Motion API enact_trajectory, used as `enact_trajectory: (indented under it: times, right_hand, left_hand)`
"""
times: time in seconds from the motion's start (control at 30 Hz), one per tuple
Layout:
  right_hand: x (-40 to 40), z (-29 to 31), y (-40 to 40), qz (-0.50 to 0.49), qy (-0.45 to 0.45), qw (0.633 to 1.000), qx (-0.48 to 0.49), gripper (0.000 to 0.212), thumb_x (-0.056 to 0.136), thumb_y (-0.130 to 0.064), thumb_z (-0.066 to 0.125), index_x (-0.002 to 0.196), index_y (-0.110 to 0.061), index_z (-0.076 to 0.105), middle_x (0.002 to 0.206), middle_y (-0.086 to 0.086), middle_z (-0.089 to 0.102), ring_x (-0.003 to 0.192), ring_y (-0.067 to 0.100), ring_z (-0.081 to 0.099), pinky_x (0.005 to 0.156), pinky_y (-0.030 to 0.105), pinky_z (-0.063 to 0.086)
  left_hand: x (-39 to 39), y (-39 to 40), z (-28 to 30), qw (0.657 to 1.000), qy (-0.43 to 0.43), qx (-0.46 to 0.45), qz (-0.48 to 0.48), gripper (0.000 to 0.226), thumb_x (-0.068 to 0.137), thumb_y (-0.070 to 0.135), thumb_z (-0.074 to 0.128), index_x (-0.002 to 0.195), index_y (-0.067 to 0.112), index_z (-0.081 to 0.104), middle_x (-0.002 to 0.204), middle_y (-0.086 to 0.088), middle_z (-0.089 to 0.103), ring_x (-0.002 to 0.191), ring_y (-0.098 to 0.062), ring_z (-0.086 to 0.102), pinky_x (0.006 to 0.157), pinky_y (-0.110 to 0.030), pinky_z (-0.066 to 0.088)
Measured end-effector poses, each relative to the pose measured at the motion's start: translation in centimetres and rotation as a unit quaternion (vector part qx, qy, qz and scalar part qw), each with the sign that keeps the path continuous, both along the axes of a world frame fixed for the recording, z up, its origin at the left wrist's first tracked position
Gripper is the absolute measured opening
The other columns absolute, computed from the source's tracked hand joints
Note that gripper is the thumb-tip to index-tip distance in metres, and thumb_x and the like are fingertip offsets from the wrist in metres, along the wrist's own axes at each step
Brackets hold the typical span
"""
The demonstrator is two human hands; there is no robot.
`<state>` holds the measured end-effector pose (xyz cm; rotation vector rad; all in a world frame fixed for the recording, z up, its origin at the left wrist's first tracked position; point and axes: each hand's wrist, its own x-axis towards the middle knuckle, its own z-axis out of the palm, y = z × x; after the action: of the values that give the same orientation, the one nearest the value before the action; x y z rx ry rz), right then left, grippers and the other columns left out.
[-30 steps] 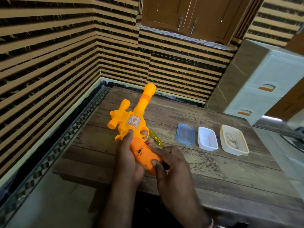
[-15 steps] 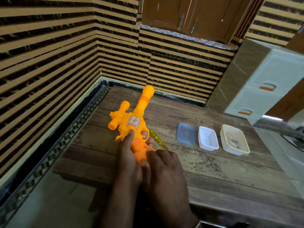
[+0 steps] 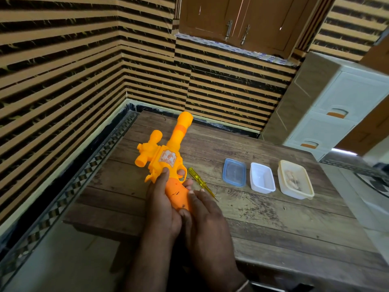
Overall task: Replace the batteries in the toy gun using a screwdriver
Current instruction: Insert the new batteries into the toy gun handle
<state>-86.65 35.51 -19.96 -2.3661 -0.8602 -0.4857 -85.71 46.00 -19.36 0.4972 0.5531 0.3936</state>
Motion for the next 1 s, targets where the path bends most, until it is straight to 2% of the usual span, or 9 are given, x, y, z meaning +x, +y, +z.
enact_trajectory:
  times: [0.03,0.1,0.2,0.3,0.43,0.63,0.8,0.87,1.0]
  right_hand:
    - [0.0,-0.1,0.0,0.003,-0.004,1.0,0.002,0.042,0.086,-0.033,0.05,0.117,-0.01,0.067,0.117,0.009,0.068,0.107,0.02,0.062,0.094,0.023,0.045]
    - [0.1,-0.4,-0.1,0.006,-0.016,1.0,-0.001,0.042,0.088,-0.035,0.05,0.117,-0.01,0.068,0.119,0.009,0.067,0.111,0.019,0.058,0.097,0.026,0.044]
    - [0.1,-0.9,-0.2,0.019,-0.033,0.999,0.021,0.039,0.091,-0.035,0.052,0.116,-0.01,0.068,0.119,0.008,0.066,0.113,0.017,0.051,0.101,0.025,0.037]
    - [-0.1,-1.5,-0.3,0.039,-0.047,0.995,0.075,0.037,0.093,-0.034,0.054,0.116,-0.008,0.067,0.119,0.007,0.066,0.114,0.018,0.053,0.101,0.028,0.04]
    - [-0.4,-2.2,0.1,0.053,-0.042,0.991,0.119,0.037,0.094,-0.035,0.053,0.122,-0.012,0.061,0.124,0.004,0.064,0.118,0.017,0.053,0.1,0.033,0.042]
    - [-0.3,-3.0,0.6,0.033,-0.057,0.994,0.091,0.036,0.093,-0.031,0.05,0.119,-0.009,0.063,0.123,0.007,0.065,0.119,0.018,0.052,0.098,0.037,0.041]
    - [-0.3,-2.3,0.4,0.022,-0.032,0.998,0.048,0.037,0.092,-0.033,0.05,0.118,-0.011,0.064,0.117,0.008,0.063,0.108,0.022,0.054,0.093,0.037,0.043]
    - [-0.3,-1.8,0.2,0.023,-0.021,0.999,0.02,0.038,0.092,-0.035,0.049,0.122,-0.014,0.06,0.116,0.008,0.062,0.106,0.022,0.053,0.092,0.036,0.045]
    - [-0.3,-1.3,0.4,-0.002,-0.025,0.999,-0.045,0.045,0.087,-0.037,0.048,0.127,-0.02,0.058,0.112,0.009,0.06,0.102,0.02,0.046,0.085,0.033,0.052]
  left_hand:
    - [0.0,0.0,0.0,1.0,0.001,-0.004,0.001,0.073,0.074,0.05,0.063,0.128,0.002,0.057,0.105,-0.019,0.061,0.072,-0.024,0.06,0.064,-0.033,0.054]
    - [0.0,0.0,-0.1,1.0,0.004,-0.005,-0.007,0.063,0.082,0.05,0.059,0.125,0.004,0.059,0.102,-0.018,0.063,0.074,-0.024,0.061,0.067,-0.033,0.053]
    - [0.1,0.1,-0.5,1.0,0.004,0.002,-0.023,0.049,0.093,0.047,0.051,0.116,0.006,0.063,0.096,-0.015,0.069,0.072,-0.022,0.063,0.063,-0.031,0.054]
    - [0.0,0.0,-0.2,0.999,0.0,0.0,-0.048,0.045,0.093,0.05,0.049,0.099,0.009,0.066,0.08,-0.014,0.069,0.063,-0.02,0.063,0.062,-0.031,0.051]
    - [-0.1,0.4,-0.2,0.999,-0.003,-0.007,-0.051,0.045,0.092,0.052,0.049,0.098,0.01,0.066,0.078,-0.013,0.071,0.067,-0.021,0.067,0.073,-0.037,0.05]
    - [-0.1,0.3,0.1,0.999,-0.029,-0.011,-0.028,0.042,0.095,0.047,0.048,0.092,0.009,0.066,0.071,-0.008,0.072,0.062,-0.017,0.069,0.078,-0.039,0.047]
    - [0.0,0.2,-0.1,0.999,-0.041,0.008,-0.028,0.037,0.098,0.043,0.045,0.092,0.012,0.063,0.07,-0.002,0.072,0.064,-0.014,0.068,0.062,-0.03,0.052]
    - [0.1,0.3,-0.5,0.999,-0.038,0.012,-0.031,0.037,0.097,0.044,0.047,0.097,0.011,0.064,0.076,-0.003,0.072,0.069,-0.016,0.068,0.059,-0.029,0.055]
    - [0.0,0.4,-0.6,0.998,-0.017,0.018,-0.051,0.041,0.093,0.048,0.05,0.094,0.011,0.066,0.081,-0.011,0.07,0.069,-0.019,0.069,0.056,-0.031,0.056]
